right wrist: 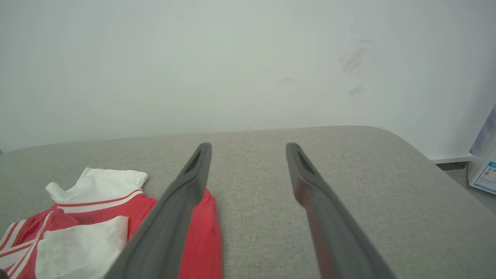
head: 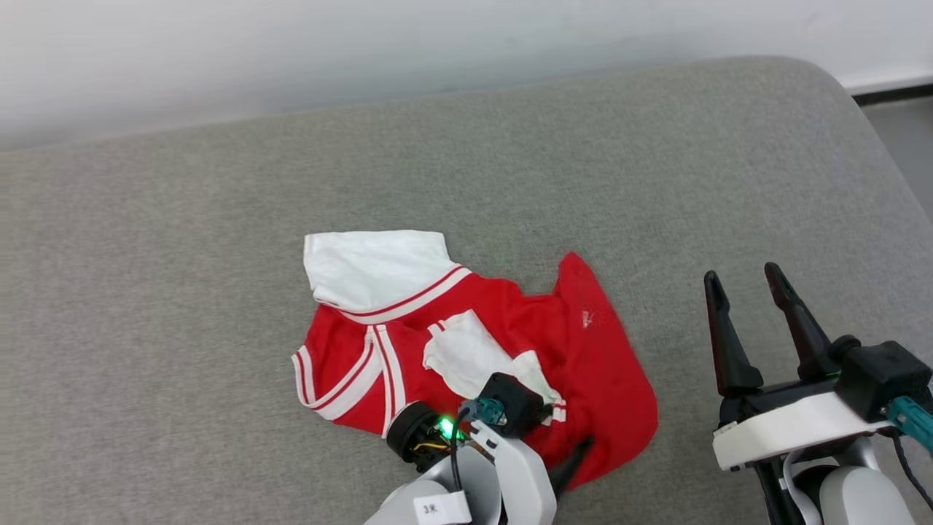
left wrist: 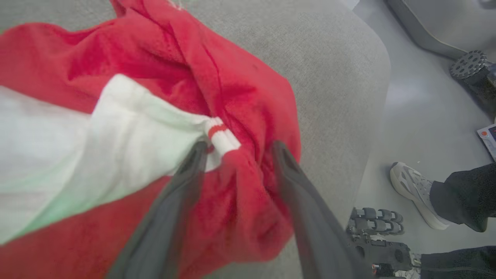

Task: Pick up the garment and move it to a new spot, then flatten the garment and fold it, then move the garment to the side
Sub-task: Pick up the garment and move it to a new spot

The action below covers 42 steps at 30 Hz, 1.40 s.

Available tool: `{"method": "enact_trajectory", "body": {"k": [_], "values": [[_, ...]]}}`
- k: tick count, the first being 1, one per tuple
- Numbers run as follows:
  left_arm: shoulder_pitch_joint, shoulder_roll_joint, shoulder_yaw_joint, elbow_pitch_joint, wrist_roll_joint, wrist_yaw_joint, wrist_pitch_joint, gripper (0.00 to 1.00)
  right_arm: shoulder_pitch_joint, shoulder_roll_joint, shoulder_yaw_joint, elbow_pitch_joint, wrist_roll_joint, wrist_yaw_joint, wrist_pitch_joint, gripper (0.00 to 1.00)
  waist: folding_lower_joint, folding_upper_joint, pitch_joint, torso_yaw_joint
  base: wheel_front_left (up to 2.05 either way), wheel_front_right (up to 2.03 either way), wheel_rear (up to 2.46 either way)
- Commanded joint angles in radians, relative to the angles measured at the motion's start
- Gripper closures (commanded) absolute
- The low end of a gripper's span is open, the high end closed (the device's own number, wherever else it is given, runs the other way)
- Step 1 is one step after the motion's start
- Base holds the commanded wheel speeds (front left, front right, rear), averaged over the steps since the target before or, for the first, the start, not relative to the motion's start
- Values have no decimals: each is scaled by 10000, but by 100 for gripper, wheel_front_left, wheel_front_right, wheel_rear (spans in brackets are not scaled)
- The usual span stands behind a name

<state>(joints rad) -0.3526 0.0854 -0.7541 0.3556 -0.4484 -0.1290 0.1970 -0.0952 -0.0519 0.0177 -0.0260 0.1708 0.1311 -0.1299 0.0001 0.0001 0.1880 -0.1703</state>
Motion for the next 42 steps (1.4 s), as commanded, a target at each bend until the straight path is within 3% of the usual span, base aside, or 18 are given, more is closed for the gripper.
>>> {"method": "enact_trajectory", "body": {"k": [1, 8, 16, 24, 30, 42], "values": [[-41, 3, -8, -26, -30, 1, -133, 0, 84, 24, 18, 20, -97, -7, 19, 0, -1, -1, -183, 157, 0, 0, 0], [-87, 20, 328, -514, 249, 202, -2348, 0, 456, 24, -13, -39, -247, -7, 308, 0, -1, -1, -920, 877, 0, 0, 0], [498, 273, 1472, -716, 102, 1117, -4173, 0, 899, 23, -32, -187, -361, -7, 661, 0, -1, -1, -1652, 1615, 0, 0, 0], [1402, 957, 3112, -1220, 41, 2230, -4598, 0, 1360, 21, -28, -311, -276, -7, 901, 0, -1, -1, -2094, 2032, 0, 0, 0], [2319, 1575, 4328, -1860, 88, 2793, -4638, 0, 1636, 21, -79, -382, -216, -7, 999, 0, -1, -1, -2284, 2147, 0, 0, 0], [3852, 2409, 5170, -2782, 221, 3293, -4537, 0, 2034, 23, -326, -549, -188, -7, 1173, 0, -1, -1, -2417, 2232, 0, 0, 0]]}}
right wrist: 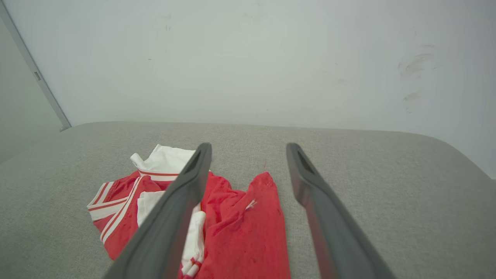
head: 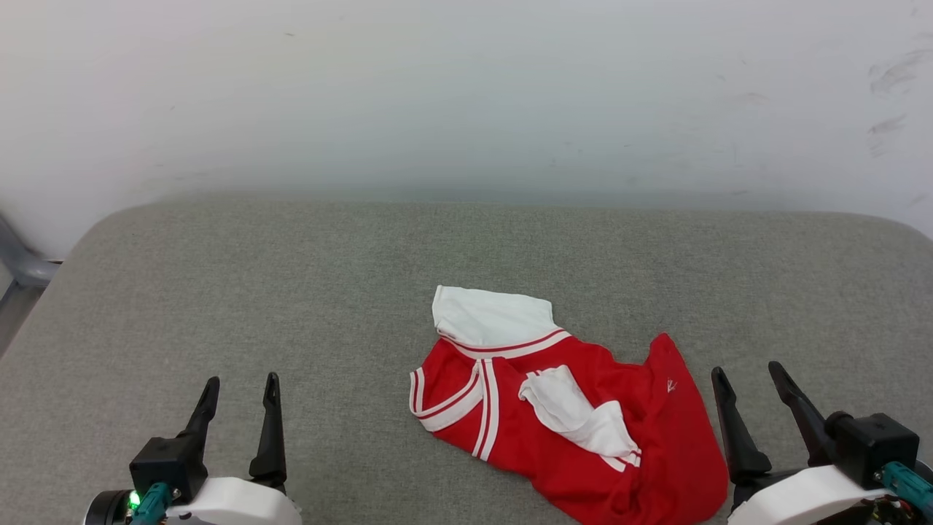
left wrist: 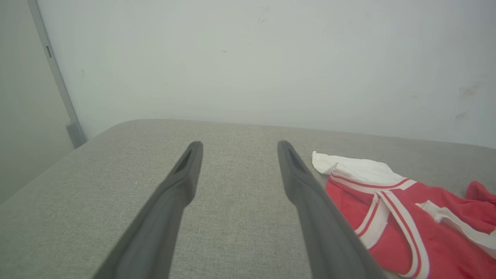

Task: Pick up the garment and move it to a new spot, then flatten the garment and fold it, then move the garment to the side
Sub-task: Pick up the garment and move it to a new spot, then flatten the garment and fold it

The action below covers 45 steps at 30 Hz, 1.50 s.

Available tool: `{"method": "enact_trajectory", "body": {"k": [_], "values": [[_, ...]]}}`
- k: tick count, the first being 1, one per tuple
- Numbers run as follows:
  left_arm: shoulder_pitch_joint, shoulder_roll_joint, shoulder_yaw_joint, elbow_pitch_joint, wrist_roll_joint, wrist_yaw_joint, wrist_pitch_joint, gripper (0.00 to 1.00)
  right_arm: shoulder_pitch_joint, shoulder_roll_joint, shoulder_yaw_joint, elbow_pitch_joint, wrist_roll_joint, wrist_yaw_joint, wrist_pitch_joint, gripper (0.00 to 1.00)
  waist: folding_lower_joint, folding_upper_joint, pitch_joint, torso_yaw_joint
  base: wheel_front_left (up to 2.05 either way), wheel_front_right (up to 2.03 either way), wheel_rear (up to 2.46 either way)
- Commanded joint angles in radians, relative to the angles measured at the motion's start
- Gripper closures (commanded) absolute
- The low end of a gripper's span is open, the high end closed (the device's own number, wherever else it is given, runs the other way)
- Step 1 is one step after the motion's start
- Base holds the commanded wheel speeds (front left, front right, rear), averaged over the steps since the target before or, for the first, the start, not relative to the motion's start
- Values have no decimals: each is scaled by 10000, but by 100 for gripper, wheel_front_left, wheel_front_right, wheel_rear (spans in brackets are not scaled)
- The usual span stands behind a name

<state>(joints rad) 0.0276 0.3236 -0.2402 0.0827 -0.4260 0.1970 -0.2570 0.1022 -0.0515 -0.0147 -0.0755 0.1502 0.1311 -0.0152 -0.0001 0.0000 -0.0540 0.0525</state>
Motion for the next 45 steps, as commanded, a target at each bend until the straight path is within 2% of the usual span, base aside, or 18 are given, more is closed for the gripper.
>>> {"method": "enact_trajectory", "body": {"k": [1, 6, 12, 16, 18, 20, 25, 32, 38, 45], "values": [[84, 44, 33, -81, -3, 55, 49, 0, 70, 19, -16, -71, 7, -7, 38, 0, 1, 0, 6, 17, 0, 0, 0], [59, 108, 1, -250, -22, 100, 202, 0, 116, 19, -82, -105, 13, -7, 35, 0, 1, 0, 49, 92, 0, 0, 0], [-205, 255, -184, -310, -48, -62, 560, 0, 129, 19, -95, -151, 37, -7, 31, 0, 1, 0, 131, 107, 0, 0, 0], [-674, 293, -538, -285, -228, -492, 1275, 0, 60, 19, -94, -220, 2, -7, 51, 0, 1, 0, 249, 103, 0, 0, 0], [-1230, 245, -1014, -360, -356, -923, 2074, 0, 12, 19, -126, -293, -46, -7, 72, 0, 1, 0, 330, 107, 0, 0, 0], [-1414, 199, -1203, -365, -367, -1063, 2372, 0, 24, 19, -139, -313, -46, -7, 80, 0, 1, 0, 344, 113, 0, 0, 0], [-2397, -208, -2280, -163, -457, -1791, 3677, 0, 12, 18, -127, -336, -39, -7, 139, 0, 1, 0, 418, 12, 0, 0, 0], [-3729, -941, -3753, 843, -609, -2760, 5483, 0, -286, 20, 48, -414, -91, -7, 227, 0, 1, 0, 753, -462, 0, 0, 0], [-4922, -1145, -4711, 1706, -790, -3176, 6598, 0, -630, 18, 139, -381, -25, -7, 175, 0, 1, 0, 1332, -954, 0, 0, 0], [-6104, -1016, -6145, 2452, -1024, -3272, 7275, 0, -1044, 20, 268, -190, 107, -7, -49, 0, 1, 0, 2033, -1465, 0, 0, 0]]}}
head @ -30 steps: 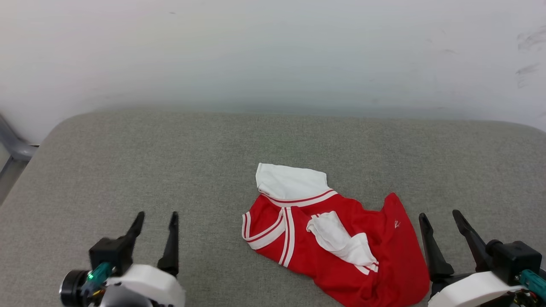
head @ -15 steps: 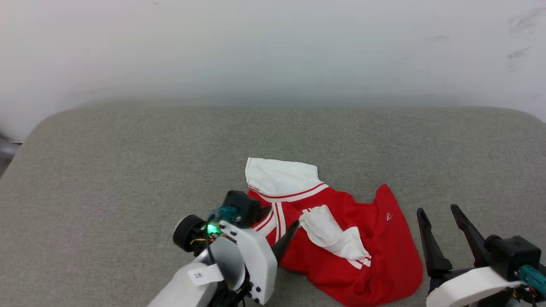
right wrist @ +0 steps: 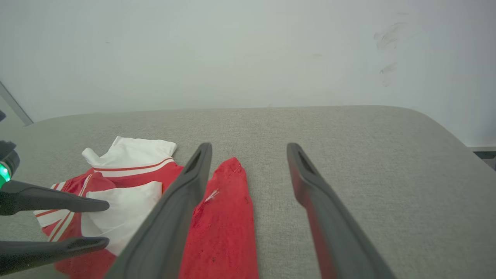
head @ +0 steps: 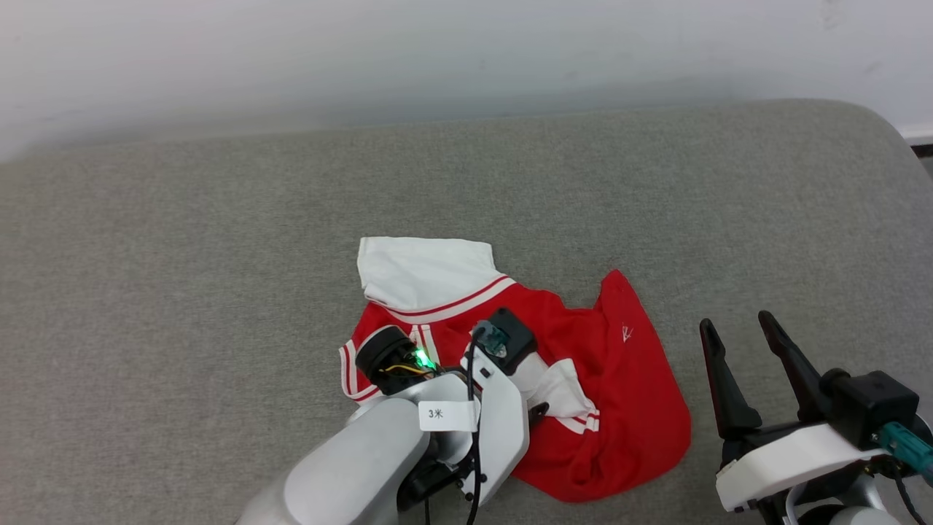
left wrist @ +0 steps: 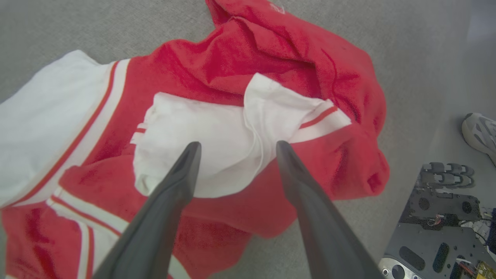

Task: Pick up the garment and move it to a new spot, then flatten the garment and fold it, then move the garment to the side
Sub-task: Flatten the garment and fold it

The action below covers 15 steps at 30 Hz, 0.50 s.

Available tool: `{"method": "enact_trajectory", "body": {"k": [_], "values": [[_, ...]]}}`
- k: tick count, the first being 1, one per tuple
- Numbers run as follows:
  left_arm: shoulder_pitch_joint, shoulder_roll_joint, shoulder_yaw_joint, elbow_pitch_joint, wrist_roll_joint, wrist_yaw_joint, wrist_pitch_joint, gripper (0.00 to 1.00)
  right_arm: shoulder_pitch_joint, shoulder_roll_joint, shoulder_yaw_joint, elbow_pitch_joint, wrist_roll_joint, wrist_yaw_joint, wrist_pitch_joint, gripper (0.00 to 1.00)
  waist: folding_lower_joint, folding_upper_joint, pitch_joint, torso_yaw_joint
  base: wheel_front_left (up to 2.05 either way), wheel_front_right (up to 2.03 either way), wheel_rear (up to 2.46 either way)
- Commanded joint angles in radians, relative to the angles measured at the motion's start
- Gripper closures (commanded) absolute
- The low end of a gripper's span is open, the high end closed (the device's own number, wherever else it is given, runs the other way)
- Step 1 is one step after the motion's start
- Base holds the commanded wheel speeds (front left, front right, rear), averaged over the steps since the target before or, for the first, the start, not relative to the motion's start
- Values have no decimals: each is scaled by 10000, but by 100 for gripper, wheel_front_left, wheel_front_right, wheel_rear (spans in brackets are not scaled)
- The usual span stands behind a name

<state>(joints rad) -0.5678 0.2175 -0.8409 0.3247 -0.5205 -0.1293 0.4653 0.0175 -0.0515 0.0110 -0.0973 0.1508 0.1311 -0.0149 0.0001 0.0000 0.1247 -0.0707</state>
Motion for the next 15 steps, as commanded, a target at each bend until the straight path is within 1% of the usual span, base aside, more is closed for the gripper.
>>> {"method": "enact_trajectory", "body": {"k": [1, 4, 7, 8, 9, 15], "values": [[-308, 112, -404, 105, -149, -12, 101, 0, -251, 20, 39, 69, 114, -7, -113, 0, -1, 0, 315, -293, 0, 0, 0], [-720, 269, -1164, 253, -581, -14, 297, 0, -336, 21, 75, 226, 188, -7, -230, 0, -1, 0, 505, -443, 0, 0, 0], [-1117, 452, -1687, 448, -908, -7, 256, 0, -475, 20, 122, 349, 225, -7, -355, 0, -1, 0, 628, -539, 0, 0, 0], [-1222, 475, -1792, 518, -1002, -7, 192, 35, -492, 20, 120, 409, 265, -7, -392, 0, -1, 0, 653, -560, 0, 0, 0], [-1324, 491, -1844, 581, -1058, -8, 15, 100, -526, 20, 120, 471, 277, -7, -432, 0, -1, 0, 666, -575, 0, 0, 0], [-1780, 576, -2060, 857, -1188, -9, -751, 100, -548, 20, 3, 730, 334, -7, -631, 0, -1, 0, 524, -462, 0, 0, 0]]}}
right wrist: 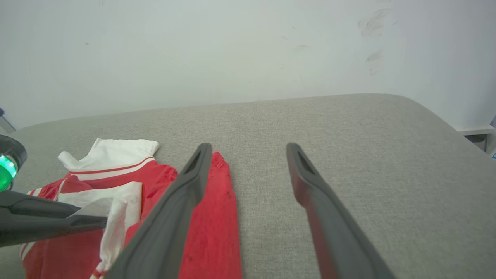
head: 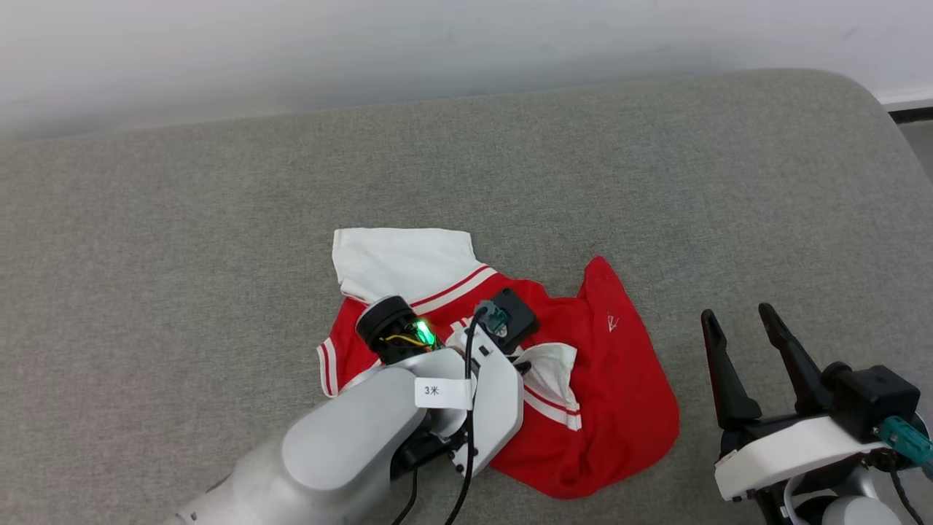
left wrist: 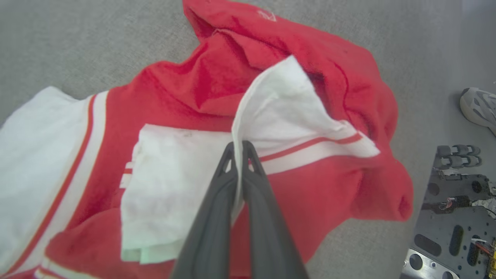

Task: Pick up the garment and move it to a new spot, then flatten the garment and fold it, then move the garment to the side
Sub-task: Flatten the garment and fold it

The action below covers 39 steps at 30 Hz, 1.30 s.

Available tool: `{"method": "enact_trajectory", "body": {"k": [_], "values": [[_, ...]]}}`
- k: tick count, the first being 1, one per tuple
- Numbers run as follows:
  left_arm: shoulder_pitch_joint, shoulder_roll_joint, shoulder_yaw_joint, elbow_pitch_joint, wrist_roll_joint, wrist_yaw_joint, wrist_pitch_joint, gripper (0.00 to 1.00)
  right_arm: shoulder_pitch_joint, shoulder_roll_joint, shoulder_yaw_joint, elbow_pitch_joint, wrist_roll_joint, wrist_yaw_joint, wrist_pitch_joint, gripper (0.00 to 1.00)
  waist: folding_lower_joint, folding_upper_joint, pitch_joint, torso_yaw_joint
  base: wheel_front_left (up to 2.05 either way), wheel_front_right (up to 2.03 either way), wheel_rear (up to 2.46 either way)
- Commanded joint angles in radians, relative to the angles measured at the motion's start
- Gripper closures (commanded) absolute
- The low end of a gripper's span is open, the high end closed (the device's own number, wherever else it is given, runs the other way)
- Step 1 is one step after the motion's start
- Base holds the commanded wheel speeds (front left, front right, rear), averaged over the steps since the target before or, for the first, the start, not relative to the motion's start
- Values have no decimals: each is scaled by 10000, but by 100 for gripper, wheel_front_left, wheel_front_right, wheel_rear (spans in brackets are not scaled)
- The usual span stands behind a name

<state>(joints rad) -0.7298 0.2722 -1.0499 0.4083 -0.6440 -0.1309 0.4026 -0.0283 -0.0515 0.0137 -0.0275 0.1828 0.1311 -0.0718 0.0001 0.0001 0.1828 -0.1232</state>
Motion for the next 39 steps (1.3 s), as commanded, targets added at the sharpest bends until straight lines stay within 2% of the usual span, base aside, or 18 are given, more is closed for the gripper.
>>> {"method": "enact_trajectory", "body": {"k": [1, 6, 11, 14, 19, 20, 23, 25, 28, 36, 38, 39], "values": [[-176, 63, 69, 31, 42, 6, -277, 100, -75, 20, -58, 79, 29, -7, -82, 0, -1, -1, -117, 109, 0, 0, 0], [-237, 417, 441, -291, 219, 326, -1099, 100, 67, 20, -283, 177, 6, -7, -121, 0, -1, -1, -467, 495, 0, 0, 0], [386, 1438, 988, -1259, 171, 1117, -1478, 100, 277, 18, -490, 176, -72, -7, -60, 0, -1, -1, -903, 964, 0, 0, 0], [1157, 2284, 1487, -2083, -109, 1832, -1559, 100, 412, 20, -570, 172, -15, -7, 8, 0, -1, -1, -1206, 1163, 0, 0, 0], [2909, 3787, 2370, -3396, -868, 3272, -1387, 100, 747, 18, -781, 37, -12, -7, 83, 0, -1, -1, -1484, 1501, 0, 0, 0], [4093, 4452, 2816, -4057, -1410, 4051, -1405, 100, 857, 17, -794, -34, 40, -7, 164, 0, -1, -1, -1540, 1614, 0, 0, 0], [5224, 4841, 3124, -4517, -1951, 4683, -1523, 100, 875, 18, -816, -87, 76, -7, 195, 0, -1, -1, -1551, 1708, 0, 0, 0], [5861, 4953, 3314, -4585, -2309, 4929, -1659, 100, 835, 17, -814, -97, 85, -7, 221, 0, -1, -1, -1527, 1747, 0, 0, 0], [6916, 4796, 3676, -4064, -3056, 5001, -2255, 100, 761, 17, -752, -141, 72, -7, 266, 0, -1, -1, -1479, 1743, 0, 0, 0], [7502, 3993, 3946, -2668, -3647, 4549, -3281, 99, 782, 17, -781, -214, 1, -7, 332, 0, -1, -1, -1462, 1593, 0, 0, 0], [7358, 3838, 4042, -2415, -3552, 4541, -3650, 0, 812, 18, -807, -245, -11, -7, 355, 0, -1, -1, -1486, 1564, 0, 0, 0], [7264, 3761, 4091, -2329, -3467, 4561, -3875, 0, 838, 18, -833, -248, -11, -7, 372, 0, -1, -1, -1530, 1554, 0, 0, 0]]}}
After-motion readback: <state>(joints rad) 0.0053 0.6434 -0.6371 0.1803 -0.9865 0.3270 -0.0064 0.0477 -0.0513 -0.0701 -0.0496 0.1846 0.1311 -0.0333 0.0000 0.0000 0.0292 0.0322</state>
